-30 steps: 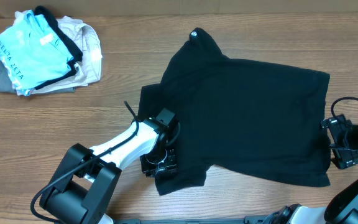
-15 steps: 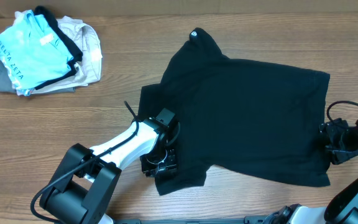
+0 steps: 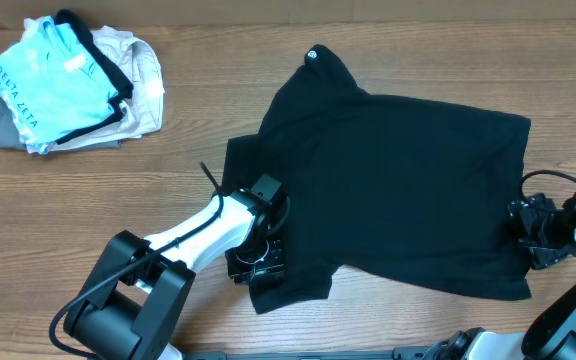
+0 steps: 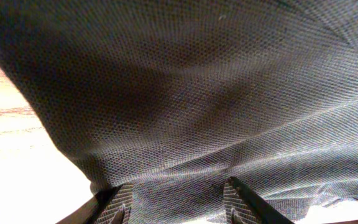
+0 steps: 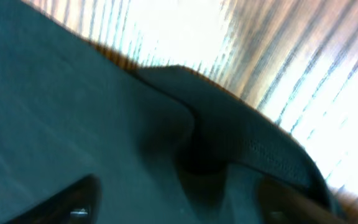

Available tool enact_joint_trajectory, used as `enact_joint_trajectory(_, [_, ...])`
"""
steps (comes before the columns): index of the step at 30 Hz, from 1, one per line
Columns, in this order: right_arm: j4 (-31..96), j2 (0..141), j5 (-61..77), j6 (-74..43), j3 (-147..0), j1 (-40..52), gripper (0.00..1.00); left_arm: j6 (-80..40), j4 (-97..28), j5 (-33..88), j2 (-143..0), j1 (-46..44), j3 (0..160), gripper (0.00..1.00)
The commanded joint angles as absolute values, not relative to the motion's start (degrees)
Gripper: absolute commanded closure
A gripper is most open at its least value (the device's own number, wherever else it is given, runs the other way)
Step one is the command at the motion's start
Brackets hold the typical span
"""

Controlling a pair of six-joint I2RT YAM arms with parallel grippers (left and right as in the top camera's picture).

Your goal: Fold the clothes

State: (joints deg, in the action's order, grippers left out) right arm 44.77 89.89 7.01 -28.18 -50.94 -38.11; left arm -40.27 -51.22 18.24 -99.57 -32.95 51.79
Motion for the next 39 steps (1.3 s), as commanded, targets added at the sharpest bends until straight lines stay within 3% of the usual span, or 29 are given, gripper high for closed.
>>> enact_joint_trajectory(1, [44.36,89.71,6.31,-28.45,-50.59,-37.93,0.35,-38.72,-50.68,15.42,-100.14,-32.60,51.96,0.49])
enact_joint_trajectory(16, [39.51,91.61,6.07,-28.40,-47.35,-37.95,0.28,-38.09,-50.65,15.46,-100.14,-32.64,51.96,0.49])
enact_joint_trajectory(25, [39.66,91.64,5.80,-28.23,-47.62,-38.02,0.51,-38.09,-50.65,15.22,-100.14,-32.64,51.94,0.48])
enact_joint_trajectory(29, [42.74,91.64,4.14,-28.75,-50.06,-38.00,0.78,-38.06,-50.65,15.18,-100.14,-32.64,51.94,0.48])
enact_joint_trajectory(32, [44.60,91.64,4.12,-29.65,-51.66,-38.00,0.92,-38.09,-50.65,15.07,-100.14,-32.64,51.94,0.48])
enact_joint_trajectory(39, [47.48,91.64,-0.86,-34.06,-52.36,-38.02,0.96,-38.09,-50.68,15.05,-100.14,-32.64,51.94,0.48])
